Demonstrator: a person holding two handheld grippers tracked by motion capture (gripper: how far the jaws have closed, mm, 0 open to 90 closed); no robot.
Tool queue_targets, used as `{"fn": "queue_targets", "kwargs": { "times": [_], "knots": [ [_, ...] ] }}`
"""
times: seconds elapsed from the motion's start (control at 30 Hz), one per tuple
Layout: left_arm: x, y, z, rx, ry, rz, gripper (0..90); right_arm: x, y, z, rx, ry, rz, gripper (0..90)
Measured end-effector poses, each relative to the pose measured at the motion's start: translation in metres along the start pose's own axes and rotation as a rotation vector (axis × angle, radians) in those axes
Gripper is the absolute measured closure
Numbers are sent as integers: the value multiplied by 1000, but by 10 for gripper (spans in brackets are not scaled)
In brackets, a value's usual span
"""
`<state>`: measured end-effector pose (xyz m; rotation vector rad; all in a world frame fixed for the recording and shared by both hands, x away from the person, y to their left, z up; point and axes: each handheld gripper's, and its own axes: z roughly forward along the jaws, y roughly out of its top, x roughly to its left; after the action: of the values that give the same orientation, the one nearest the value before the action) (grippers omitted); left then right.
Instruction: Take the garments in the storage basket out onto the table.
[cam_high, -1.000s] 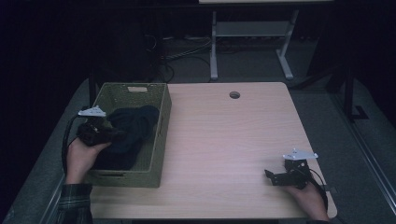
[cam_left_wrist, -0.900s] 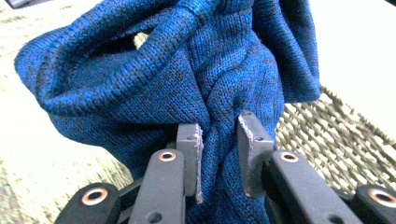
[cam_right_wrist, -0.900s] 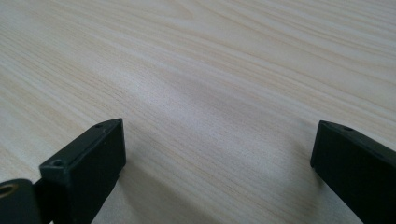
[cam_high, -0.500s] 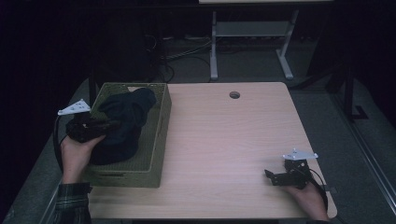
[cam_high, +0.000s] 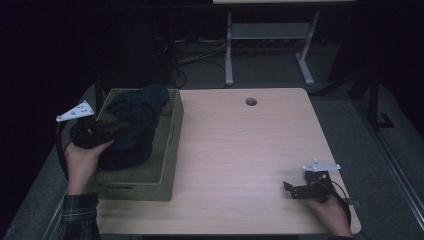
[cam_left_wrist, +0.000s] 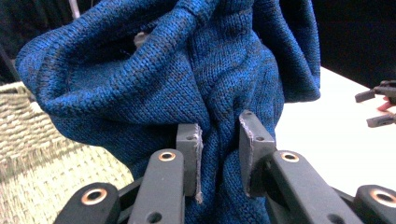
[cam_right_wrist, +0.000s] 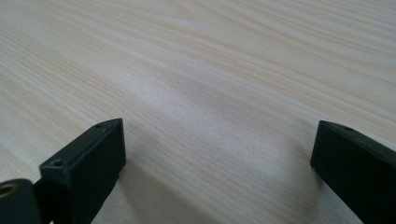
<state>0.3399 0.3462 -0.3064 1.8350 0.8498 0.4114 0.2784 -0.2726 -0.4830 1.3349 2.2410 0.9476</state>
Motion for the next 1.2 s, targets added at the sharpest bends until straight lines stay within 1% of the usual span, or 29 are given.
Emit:
{"fn": "queue_targets", "kwargs": {
  "times": [0.23,0.3,0.4,0.63,0.83,0.9,1.2],
  "knots": [
    [-9,17,-1,-12,-20,35,731,0,0,0,0,0,0,29],
    [-11,22,1,-22,-31,42,731,0,0,0,-1,-1,0,29],
    [-15,29,3,-19,-36,60,731,0,0,0,-1,-1,1,30],
    [-21,42,9,-27,-55,82,731,0,0,0,-1,-1,1,30],
    [-29,52,17,-35,-78,97,731,0,0,0,-1,-1,1,30],
    [-33,56,20,-33,-79,105,730,0,0,0,-1,-2,1,30],
    [-51,72,36,-38,-116,133,731,0,0,0,-1,-2,1,30]
  ]
}}
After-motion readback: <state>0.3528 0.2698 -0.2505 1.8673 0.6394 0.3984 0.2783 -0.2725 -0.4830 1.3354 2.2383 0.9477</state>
